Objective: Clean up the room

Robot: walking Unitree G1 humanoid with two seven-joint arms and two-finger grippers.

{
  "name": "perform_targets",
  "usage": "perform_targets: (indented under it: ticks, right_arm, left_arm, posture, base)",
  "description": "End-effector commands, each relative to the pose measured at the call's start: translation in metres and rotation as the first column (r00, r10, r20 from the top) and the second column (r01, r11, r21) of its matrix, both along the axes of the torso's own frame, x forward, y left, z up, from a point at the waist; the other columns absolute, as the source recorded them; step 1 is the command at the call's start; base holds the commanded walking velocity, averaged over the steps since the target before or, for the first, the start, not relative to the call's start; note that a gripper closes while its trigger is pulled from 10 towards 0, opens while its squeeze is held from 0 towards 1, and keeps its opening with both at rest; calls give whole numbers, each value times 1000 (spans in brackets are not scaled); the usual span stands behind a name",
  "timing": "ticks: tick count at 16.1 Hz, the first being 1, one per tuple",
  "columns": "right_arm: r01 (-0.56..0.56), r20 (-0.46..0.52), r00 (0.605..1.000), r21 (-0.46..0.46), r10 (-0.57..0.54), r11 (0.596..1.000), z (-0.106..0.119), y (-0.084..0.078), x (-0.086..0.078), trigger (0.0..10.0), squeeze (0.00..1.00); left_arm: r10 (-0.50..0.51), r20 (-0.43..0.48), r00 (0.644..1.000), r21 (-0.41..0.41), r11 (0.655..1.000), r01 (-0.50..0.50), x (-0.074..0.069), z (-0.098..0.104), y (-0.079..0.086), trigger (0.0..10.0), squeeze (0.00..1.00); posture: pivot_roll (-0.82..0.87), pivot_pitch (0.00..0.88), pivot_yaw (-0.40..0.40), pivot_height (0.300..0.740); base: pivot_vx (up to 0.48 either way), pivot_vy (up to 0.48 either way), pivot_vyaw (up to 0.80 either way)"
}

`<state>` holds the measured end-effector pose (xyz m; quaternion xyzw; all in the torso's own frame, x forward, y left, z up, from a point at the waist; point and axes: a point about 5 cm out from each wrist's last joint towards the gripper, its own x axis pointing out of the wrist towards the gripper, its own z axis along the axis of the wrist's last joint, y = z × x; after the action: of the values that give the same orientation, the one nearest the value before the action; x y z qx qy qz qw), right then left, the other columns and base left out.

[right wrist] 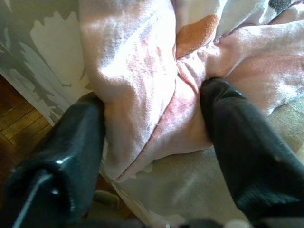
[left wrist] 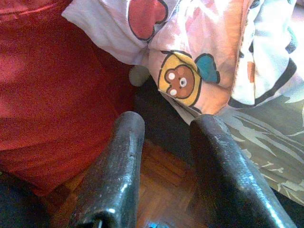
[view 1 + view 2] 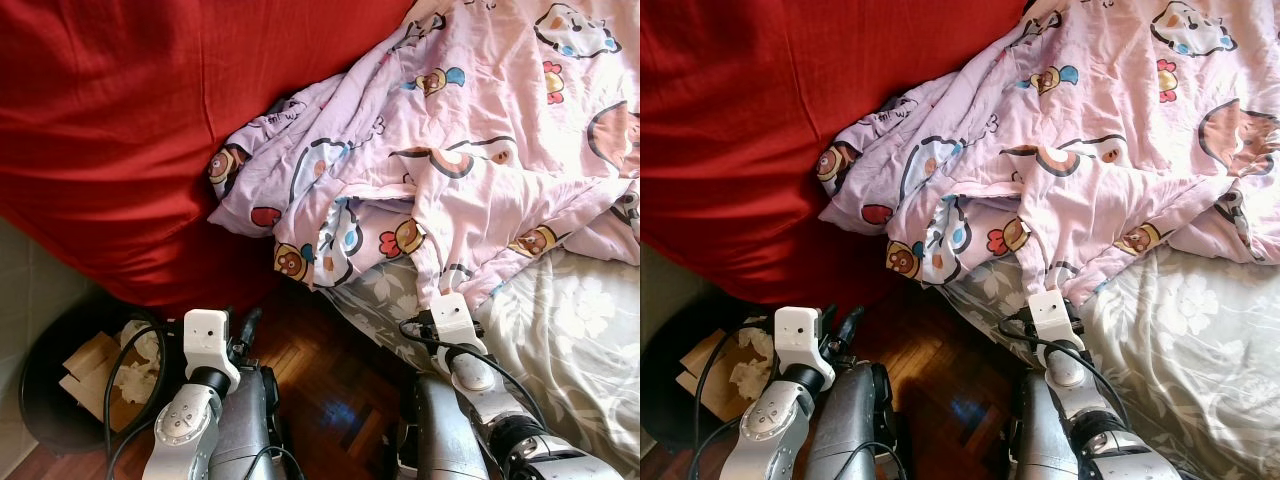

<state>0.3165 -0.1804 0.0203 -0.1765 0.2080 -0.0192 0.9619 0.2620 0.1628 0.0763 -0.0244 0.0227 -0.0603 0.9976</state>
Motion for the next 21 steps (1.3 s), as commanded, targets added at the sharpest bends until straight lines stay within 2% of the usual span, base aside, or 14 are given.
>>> perform_targets:
  ticks: [1,12,16,19,21]
  right_arm:
    - [32,-85,996,9,-31,999,-17,-5,-14,0,0]
    - [57,-121,991,12,-55,998,-29,-6,-27,0,0]
    - [75,-113,991,30,-71,997,-28,-7,-26,0,0]
    - [94,-93,992,54,-89,994,-24,-9,-23,0,0]
    - [122,-48,992,149,-116,981,-18,-10,-18,0,0]
  left_arm:
    - [1,-41,999,9,1000,-1,-4,-8,1,10000,0]
    - [-2,-49,999,11,1000,3,-6,-10,-2,10000,0]
    - [1,-51,999,17,1000,0,-3,-11,-1,10000,0]
    - [-3,-46,999,16,1000,3,1,-10,-3,10000,0]
    - [-1,-41,999,18,1000,1,6,-9,-3,10000,0]
  posture:
    - [123,348,41,595]
    - [121,346,46,595]
    - [118,330,48,595]
    - [112,312,47,595]
    - [101,289,47,595]
  base:
    - [0,0,0]
    - [0,0,0]
    - [0,0,0]
    - [0,0,0]
    - [0,0,0]
